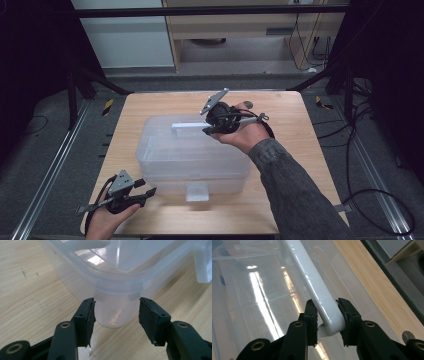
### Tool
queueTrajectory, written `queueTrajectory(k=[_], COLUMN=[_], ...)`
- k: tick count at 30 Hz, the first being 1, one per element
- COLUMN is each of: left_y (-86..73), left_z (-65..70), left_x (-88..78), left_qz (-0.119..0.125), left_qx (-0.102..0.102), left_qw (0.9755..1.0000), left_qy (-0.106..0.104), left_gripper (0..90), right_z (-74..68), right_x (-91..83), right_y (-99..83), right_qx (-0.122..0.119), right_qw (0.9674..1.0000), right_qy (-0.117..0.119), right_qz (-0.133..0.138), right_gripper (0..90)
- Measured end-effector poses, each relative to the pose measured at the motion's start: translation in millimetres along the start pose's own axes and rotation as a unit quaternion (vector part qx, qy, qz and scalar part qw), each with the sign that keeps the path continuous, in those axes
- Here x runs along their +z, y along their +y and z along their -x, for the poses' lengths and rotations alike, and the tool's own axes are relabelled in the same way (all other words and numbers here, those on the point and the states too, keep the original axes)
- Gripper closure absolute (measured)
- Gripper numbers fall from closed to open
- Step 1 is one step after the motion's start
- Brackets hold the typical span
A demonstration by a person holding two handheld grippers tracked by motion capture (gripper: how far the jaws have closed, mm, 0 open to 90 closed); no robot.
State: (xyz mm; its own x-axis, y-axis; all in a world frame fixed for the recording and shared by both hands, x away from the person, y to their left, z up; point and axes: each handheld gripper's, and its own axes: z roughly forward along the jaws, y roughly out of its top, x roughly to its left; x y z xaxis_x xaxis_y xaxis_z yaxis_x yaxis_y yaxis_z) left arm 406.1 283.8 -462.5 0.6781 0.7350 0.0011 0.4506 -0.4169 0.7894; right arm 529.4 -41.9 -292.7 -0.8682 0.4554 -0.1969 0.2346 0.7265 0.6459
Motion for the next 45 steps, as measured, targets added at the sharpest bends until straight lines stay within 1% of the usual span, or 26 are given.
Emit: queueTrajectory(k=[3,8,12,14,20,26,33,38,45], left_y=[-0.1,-0.5,-0.6,-1.0,-2.9,-3.8,-4.4,-4.9,-5.5], left_z=[-0.1,-0.7,-1.0,-1.3,-1.7,-3.7,-5.6,-7.0,-9.5], left_x=[-0.4,-0.7,-1.5,-2.0,-5.9,-9.3,-11.5,-14.1,-18.1], left_qz=[0.003,0.002,0.002,0.003,0.007,0.008,0.012,0.014,0.018], left_qx=[-0.002,-0.002,-0.002,-0.002,-0.004,-0.007,-0.009,-0.011,-0.015], left_qw=[1.0000,1.0000,1.0000,1.0000,1.0000,0.9999,0.9998,0.9998,0.9996], left_qy=[0.000,0.001,0.003,0.002,0.002,0.007,0.011,0.013,0.014], left_gripper=[46.0,45.8,45.4,45.4,44.5,43.9,43.4,43.4,43.4], right_z=[3.8,7.2,10.9,13.4,19.9,22.2,25.9,26.8,29.8], right_x=[-3.0,-3.5,-3.8,-4.4,-8.3,-9.3,-9.6,-10.1,-9.6], right_y=[1.9,5.4,7.5,8.3,12.3,15.1,18.1,21.9,22.4], right_qx=[0.005,0.004,0.009,0.016,0.023,0.020,0.026,0.018,0.022], right_qw=[1.0000,1.0000,0.9999,0.9998,0.9997,0.9998,0.9996,0.9997,0.9996], right_qy=[-0.001,-0.006,-0.005,-0.005,-0.006,-0.009,-0.011,-0.016,-0.014], right_qz=[0.003,0.001,0.001,0.004,0.004,-0.001,0.003,-0.007,-0.004], right_gripper=[69.9,69.7,69.3,68.9,68.4,68.4,66.6,66.9,67.0])
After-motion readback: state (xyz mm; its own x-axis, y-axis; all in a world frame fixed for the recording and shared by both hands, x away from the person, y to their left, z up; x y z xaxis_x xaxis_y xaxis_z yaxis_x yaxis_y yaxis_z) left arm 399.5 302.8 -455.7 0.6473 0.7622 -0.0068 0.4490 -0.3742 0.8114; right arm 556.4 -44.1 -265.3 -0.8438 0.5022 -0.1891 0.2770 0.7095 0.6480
